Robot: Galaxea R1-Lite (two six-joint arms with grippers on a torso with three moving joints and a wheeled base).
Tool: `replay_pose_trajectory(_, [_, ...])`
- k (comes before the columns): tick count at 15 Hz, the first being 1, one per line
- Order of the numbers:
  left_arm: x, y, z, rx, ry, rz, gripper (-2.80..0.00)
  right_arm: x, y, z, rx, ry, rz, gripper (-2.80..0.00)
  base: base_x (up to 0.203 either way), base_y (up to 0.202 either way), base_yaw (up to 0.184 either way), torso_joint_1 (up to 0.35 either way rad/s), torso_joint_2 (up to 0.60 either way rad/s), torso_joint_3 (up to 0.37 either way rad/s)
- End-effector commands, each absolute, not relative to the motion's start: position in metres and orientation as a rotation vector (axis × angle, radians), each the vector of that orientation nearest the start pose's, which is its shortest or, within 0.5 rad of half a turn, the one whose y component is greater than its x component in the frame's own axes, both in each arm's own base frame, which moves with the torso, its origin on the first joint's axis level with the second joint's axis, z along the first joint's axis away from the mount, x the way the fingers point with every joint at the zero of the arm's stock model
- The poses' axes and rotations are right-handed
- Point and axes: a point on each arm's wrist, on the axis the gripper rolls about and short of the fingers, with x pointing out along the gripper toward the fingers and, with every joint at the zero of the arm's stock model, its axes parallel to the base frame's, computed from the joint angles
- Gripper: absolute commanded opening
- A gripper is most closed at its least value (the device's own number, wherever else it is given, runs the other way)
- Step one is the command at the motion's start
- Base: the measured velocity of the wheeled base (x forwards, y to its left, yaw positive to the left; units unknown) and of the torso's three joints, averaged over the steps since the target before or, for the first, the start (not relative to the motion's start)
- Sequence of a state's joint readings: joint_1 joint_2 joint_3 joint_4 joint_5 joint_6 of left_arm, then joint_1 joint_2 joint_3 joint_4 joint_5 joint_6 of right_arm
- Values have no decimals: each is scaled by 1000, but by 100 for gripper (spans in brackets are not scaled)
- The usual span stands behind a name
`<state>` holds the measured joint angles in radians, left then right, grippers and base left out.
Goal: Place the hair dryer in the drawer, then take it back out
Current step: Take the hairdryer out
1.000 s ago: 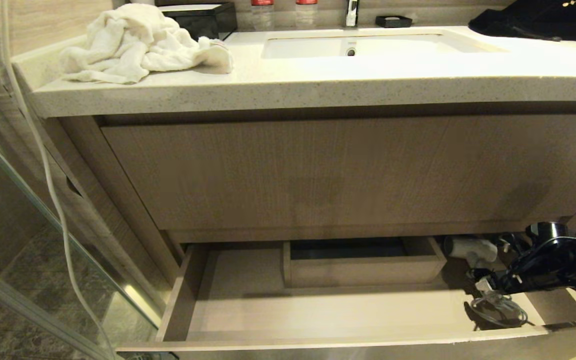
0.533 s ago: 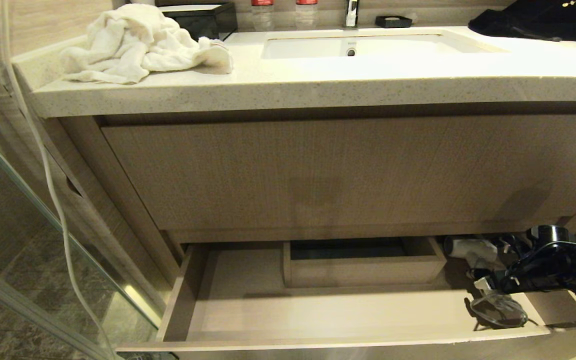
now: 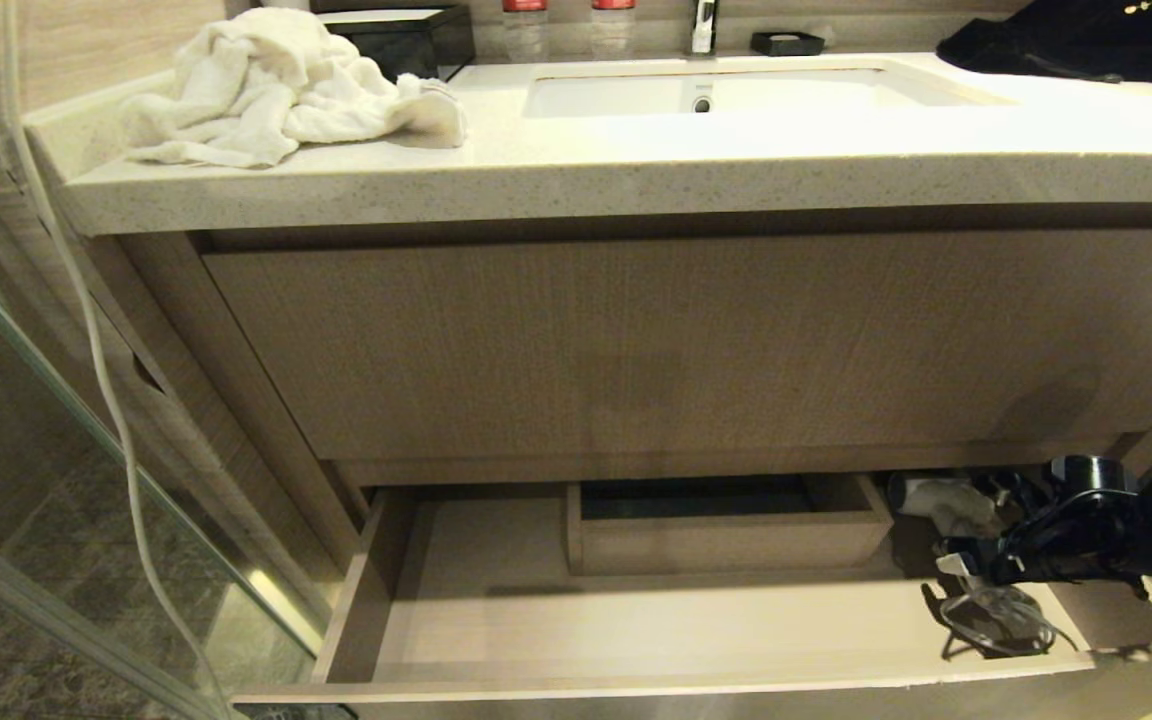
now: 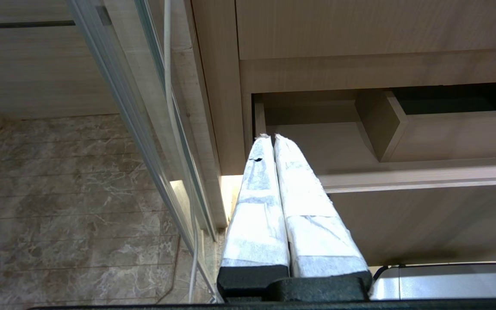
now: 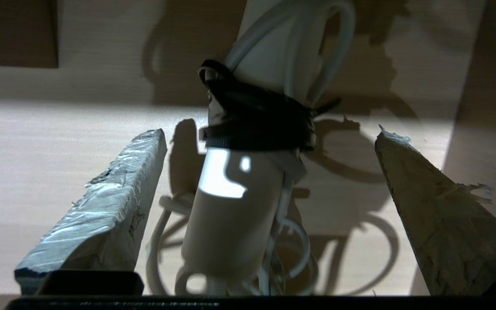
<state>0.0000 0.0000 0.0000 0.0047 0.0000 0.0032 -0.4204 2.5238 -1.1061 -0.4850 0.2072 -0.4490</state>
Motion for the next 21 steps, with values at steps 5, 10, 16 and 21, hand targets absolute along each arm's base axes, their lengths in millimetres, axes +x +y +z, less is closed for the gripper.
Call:
replay_pose_trajectory(5, [-23,0,75,3,6,0,-280,380,-165,-89,-138,884,9,0,0,0,0,0,0,0])
replay_pose_trajectory(10, [-23,0,75,3,8,0,-280,386,-166,-98,-144,879,13,0,0,0,0,0,0,0])
replay_pose_trajectory(16, [-23,0,75,3,8,0,-280,393,-169,-110,-162,858,13,0,0,0,0,0,0,0])
replay_pose_trajectory(21, [-23,0,75,3,8,0,-280,395,-171,-115,-169,852,5,-280,0,0,0,0,0,0])
